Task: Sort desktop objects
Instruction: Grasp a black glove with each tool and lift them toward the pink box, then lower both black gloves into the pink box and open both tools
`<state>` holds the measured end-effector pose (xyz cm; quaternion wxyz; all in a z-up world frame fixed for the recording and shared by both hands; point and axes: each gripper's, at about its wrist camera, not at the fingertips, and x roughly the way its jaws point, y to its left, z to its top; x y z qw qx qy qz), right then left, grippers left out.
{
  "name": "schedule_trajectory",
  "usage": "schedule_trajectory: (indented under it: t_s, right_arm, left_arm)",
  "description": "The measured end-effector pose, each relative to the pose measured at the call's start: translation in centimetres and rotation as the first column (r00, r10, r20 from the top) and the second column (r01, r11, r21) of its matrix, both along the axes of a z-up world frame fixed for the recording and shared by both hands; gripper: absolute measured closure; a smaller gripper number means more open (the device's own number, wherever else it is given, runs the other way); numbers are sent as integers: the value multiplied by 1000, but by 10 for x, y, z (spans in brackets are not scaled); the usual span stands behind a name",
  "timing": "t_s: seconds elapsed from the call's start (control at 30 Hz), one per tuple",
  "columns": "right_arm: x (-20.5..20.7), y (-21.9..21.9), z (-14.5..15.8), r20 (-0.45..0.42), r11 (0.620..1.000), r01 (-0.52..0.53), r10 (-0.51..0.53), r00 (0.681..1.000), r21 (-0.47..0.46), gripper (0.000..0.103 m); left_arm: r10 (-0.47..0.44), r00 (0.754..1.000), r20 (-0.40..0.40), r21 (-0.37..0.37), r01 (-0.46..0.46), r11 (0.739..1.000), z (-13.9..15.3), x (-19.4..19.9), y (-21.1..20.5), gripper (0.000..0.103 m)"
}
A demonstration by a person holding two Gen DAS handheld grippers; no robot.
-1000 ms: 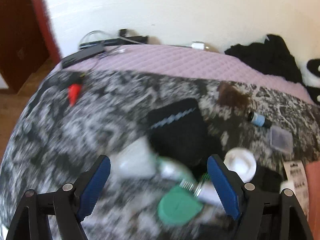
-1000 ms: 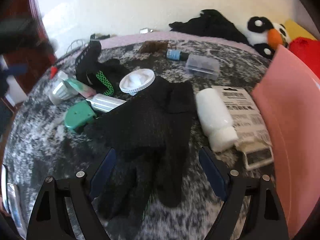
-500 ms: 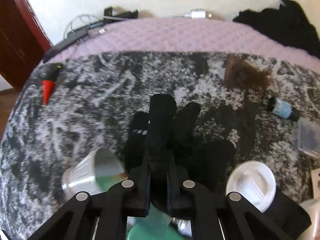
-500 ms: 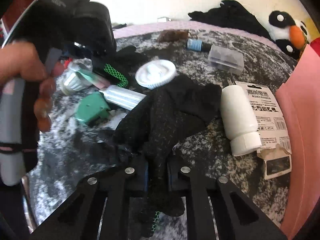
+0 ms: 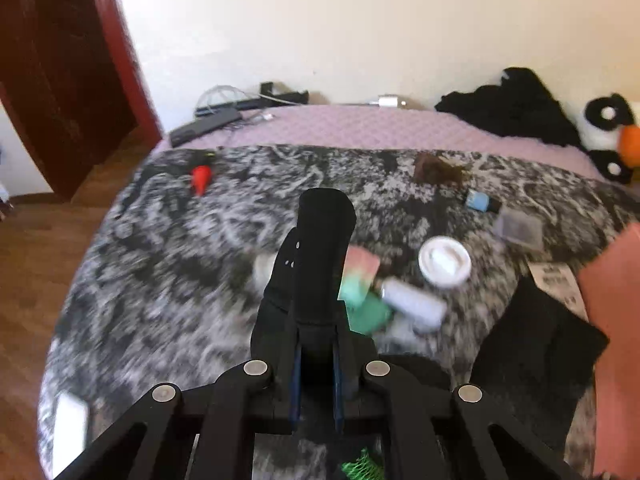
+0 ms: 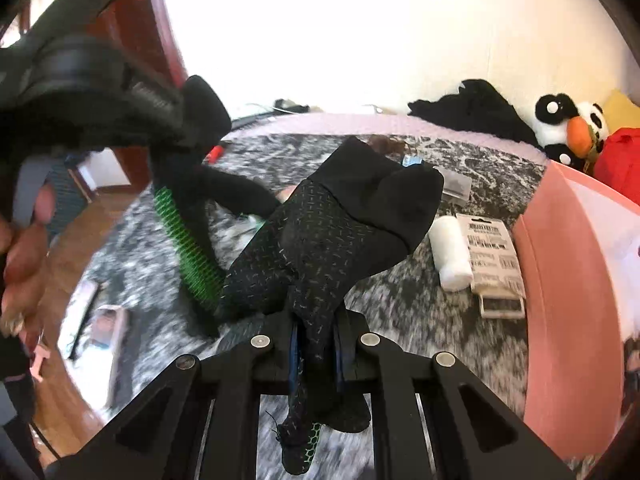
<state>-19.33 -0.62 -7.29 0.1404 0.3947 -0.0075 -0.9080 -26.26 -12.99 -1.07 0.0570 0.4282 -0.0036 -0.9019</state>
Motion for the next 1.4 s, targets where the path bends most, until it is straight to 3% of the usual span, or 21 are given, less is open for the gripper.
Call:
schedule_trajectory:
  t_s: [0.17, 0.37, 0.6, 0.87, 1.0, 1.17, 1.2, 1.27, 1.3, 1.33, 1.4]
  right_arm:
    - [71, 3, 18, -74, 998, 3, 2, 997, 56, 90]
    - [149, 43, 31, -83, 998, 51, -47, 995, 47, 90]
    - [206, 125, 65, -149, 980, 197, -190, 971, 35, 90]
    - [230, 230, 99, -192, 923, 384, -374, 908, 19, 90]
    - [217, 273, 114, -209, 894, 447, -434, 876, 16, 90]
    - [174, 321, 130, -220, 868, 497, -483, 848, 11, 90]
    - [159, 334, 129, -209, 864, 503, -490, 846, 10, 89]
    - [129, 355, 121, -169, 869, 495, -488, 856, 3, 82]
    - [114, 363, 114, -144, 868, 496, -491, 859, -5, 68]
    - [100, 371, 107, -119, 868, 496, -494, 861, -13, 40]
    - [89, 384, 95, -96, 854, 519, -520, 849, -37, 27]
  left_arm:
    - [-21, 999, -32, -30, 20, 999, 11, 81, 7, 96]
    - [-107, 990, -91, -51, 103, 993, 34, 163, 43, 96]
    - [-291, 940, -179, -85, 280, 956, 83, 207, 124, 96]
    - [-449, 862, -235, -119, 433, 894, 125, 191, 232, 96]
    - [-502, 831, -241, -115, 489, 865, 138, 162, 287, 96]
    - [-541, 809, -229, -83, 538, 839, 138, 118, 338, 93]
    - [-550, 805, -224, -52, 553, 831, 135, 106, 346, 87]
    - [-560, 804, -199, 18, 574, 818, 124, 80, 356, 53]
    - [-560, 807, -188, 49, 577, 815, 118, 67, 359, 24]
    - [-549, 813, -196, 66, 570, 819, 111, 61, 358, 14]
    - [-529, 825, -198, 80, 551, 830, 97, 49, 355, 14]
